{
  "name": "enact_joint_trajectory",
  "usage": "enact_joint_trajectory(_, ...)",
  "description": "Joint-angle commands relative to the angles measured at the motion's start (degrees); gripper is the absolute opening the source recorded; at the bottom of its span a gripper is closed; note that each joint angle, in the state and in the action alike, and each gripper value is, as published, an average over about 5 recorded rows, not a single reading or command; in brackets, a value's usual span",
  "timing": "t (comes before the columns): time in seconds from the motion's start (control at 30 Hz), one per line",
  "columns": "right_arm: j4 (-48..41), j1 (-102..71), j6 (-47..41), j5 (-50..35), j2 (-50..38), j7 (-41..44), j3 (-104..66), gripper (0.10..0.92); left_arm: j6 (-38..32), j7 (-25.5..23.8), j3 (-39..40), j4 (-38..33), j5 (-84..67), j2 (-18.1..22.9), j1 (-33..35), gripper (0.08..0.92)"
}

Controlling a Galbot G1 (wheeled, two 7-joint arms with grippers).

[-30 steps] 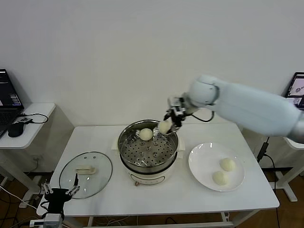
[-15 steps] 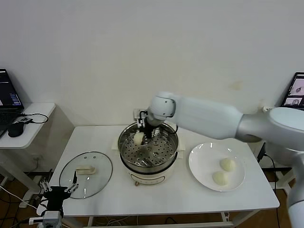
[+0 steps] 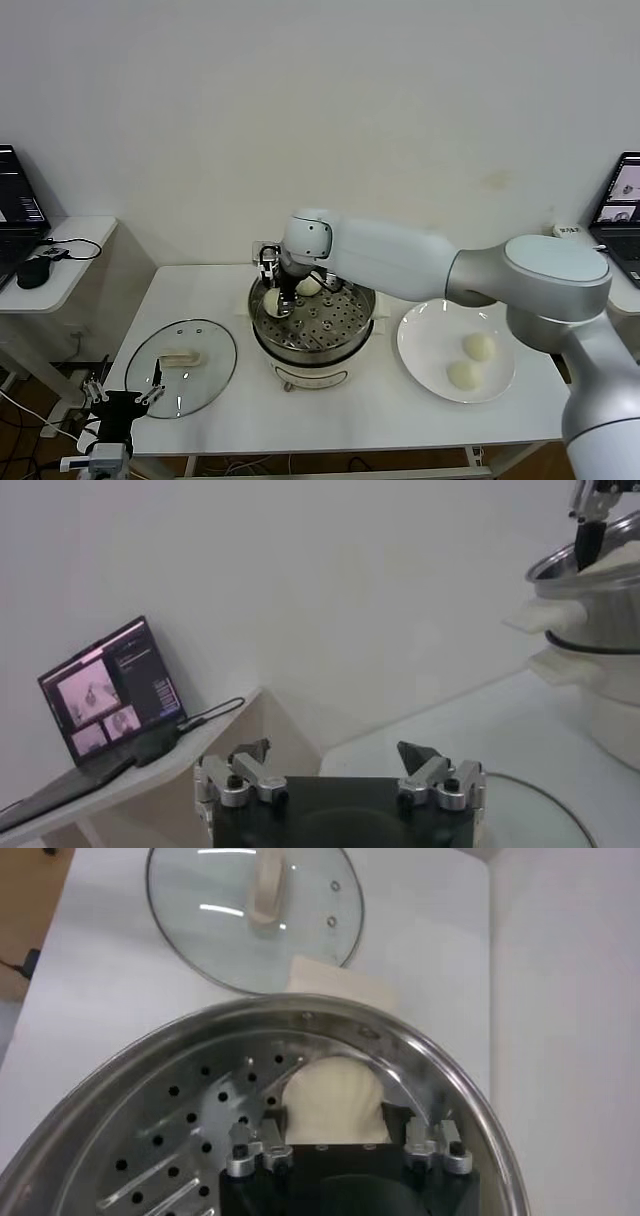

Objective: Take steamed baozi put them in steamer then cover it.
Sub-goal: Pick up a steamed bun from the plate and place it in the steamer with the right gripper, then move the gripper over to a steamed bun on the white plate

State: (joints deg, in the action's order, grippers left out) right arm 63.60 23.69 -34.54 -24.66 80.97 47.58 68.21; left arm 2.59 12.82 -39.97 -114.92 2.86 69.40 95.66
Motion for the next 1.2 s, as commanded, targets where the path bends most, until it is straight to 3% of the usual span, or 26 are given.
enact_joint_trajectory(0.03,4.12,5.74,7.35,8.04,-6.1,10.24,0.86,0.808,0.03,-0.06,0.13,0.1,0.03,0.12,-0.1,0.823)
enact_joint_trajectory(0.37,19.55,14.25,16.32,9.16,-29.39,17.44,3.66,0.823,0.73,-0.72,0.53,-0.67,0.16,-0.39,-0.1,0.823)
enact_joint_trajectory(0.7,29.68,8.35,20.5,17.56,-51.62,19.66,1.03,0.823,0.97,-0.92,2.18,-0.6,0.59,-0.35,0.2,0.823)
enact_joint_trajectory(0.93,29.88,-6.73,21.63,27.3,-57.94,18.53,-6.83,0.823,1.35,-1.14,2.8,-1.01,1.25,-0.02,0.33,0.823)
enact_joint_trajectory(1.2,26.99,-23.01,22.26,32.0,-58.05,17.3,-16.86,0.823,2.11,-1.46,2.8,-1.67,1.36,0.72,0.64,0.823)
